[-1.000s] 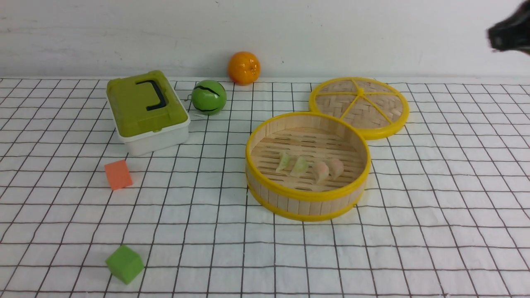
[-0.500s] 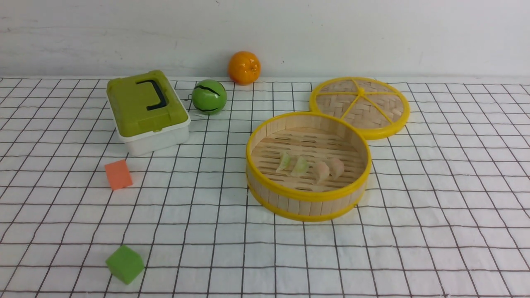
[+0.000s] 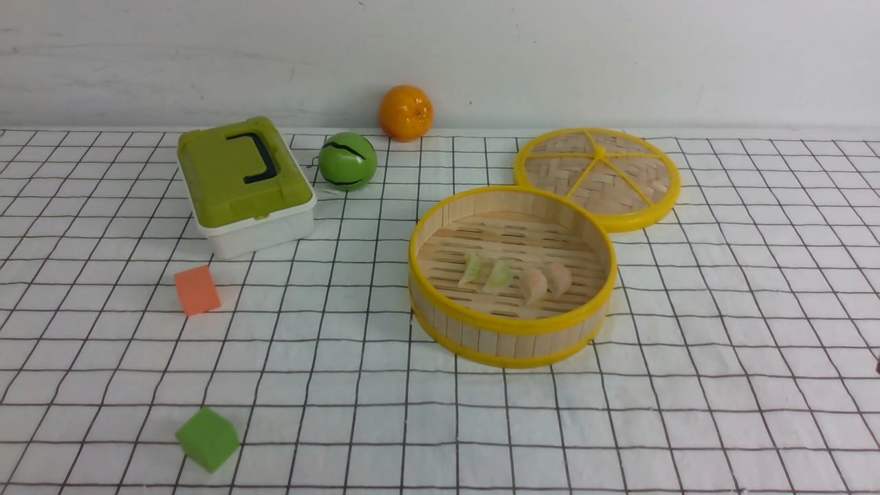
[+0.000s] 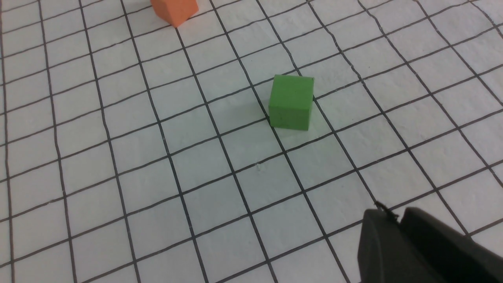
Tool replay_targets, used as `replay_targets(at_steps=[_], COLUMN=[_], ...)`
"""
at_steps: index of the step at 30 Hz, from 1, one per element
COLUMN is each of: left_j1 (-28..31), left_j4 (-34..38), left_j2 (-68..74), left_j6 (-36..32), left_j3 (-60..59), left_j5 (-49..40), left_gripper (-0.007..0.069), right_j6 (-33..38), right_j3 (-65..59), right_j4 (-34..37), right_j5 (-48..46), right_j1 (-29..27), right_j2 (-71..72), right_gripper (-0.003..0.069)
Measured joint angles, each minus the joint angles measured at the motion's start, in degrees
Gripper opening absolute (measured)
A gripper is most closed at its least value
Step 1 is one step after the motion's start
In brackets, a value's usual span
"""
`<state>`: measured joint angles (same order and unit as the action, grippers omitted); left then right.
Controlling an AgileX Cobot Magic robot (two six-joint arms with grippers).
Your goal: Put the dumplings into the steamer on the table with the white tablecloth.
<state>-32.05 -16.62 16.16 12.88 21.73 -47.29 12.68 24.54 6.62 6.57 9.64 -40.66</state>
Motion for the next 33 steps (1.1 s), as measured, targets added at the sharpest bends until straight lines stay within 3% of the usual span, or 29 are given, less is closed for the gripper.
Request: replay_targets(at_steps=[5,12,19,26,33], left_j1=[0.0,0.0,0.0,0.0,0.0], left_j4=[0.0,0.0,0.0,0.0,0.0], left_j2=[0.0,0.0,0.0,0.0,0.0], left_j6=[0.0,0.0,0.0,0.0,0.0], left_j3=[0.0,0.0,0.0,-0.06,-0.06], left_j5=[0.0,0.0,0.0,0.0,-0.01], left_gripper=[0.0057,0.0058,0.0069,0.0076,0.0085], right_j6=[0.0,0.0,0.0,-3.27,-15.78], right_j3=[-4.28,-22.13,-26.08,-26.08,-25.66], right_j4=[0.0,2.01,5.37,3.76,-6.62], right_j5=[3.33,15.58,0.62,-25.14,-28.27], right_j1=[0.0,0.0,-2.13,-10.21,-11.59], right_j2=[2.48,13.9,28.87,40.9,41.24], right_gripper=[-0.0011,-0.0003,0.0003,0.0009,0.001])
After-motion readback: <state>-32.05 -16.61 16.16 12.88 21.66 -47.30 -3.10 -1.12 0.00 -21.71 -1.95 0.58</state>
